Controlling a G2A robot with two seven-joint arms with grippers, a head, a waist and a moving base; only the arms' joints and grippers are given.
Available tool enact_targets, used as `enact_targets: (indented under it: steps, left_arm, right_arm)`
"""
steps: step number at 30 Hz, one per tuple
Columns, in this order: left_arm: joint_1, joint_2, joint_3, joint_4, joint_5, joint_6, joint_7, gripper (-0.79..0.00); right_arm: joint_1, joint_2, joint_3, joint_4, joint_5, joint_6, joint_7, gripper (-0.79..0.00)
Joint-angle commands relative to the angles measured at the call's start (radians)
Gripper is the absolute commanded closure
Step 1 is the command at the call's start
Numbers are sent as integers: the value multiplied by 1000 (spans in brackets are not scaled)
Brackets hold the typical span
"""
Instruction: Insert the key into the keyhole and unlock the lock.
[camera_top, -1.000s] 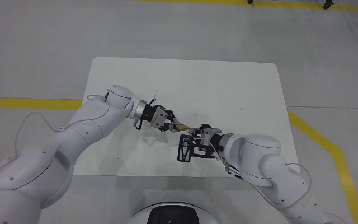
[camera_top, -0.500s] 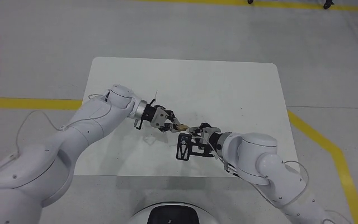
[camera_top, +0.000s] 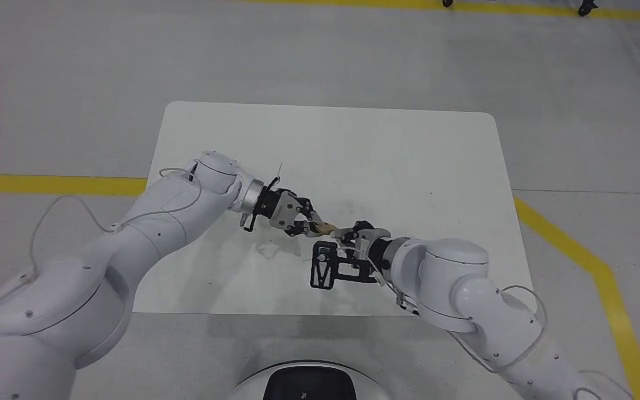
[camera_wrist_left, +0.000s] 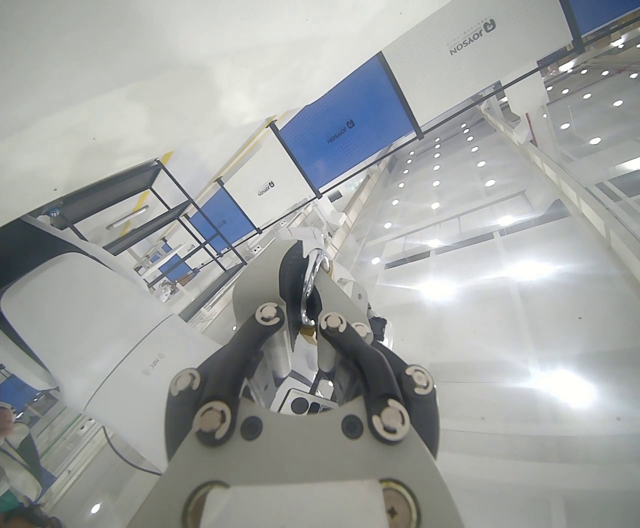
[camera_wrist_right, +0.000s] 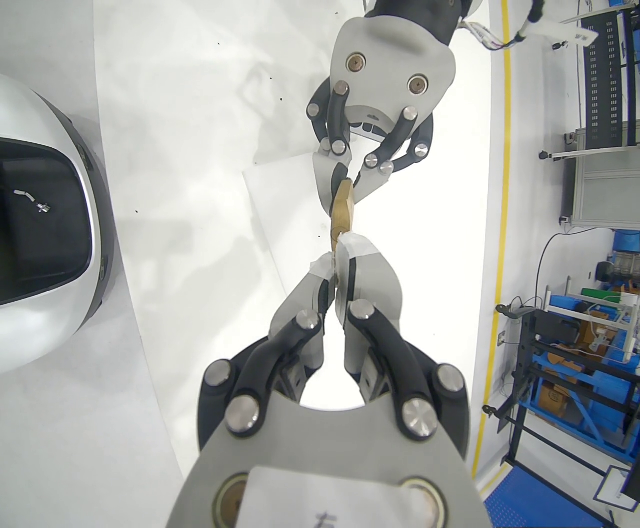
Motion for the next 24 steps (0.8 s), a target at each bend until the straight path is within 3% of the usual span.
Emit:
enact_targets:
  steps: [1,24]
  left_arm:
    - [0,0,0,0,0,1,1,0]
    - [0,-1,0,3,-2,-4,-4,0]
  right_arm:
    - [5,0,-9,1,-1,1,1,0]
    - [58,-13,-69,46,-8,47,31,0]
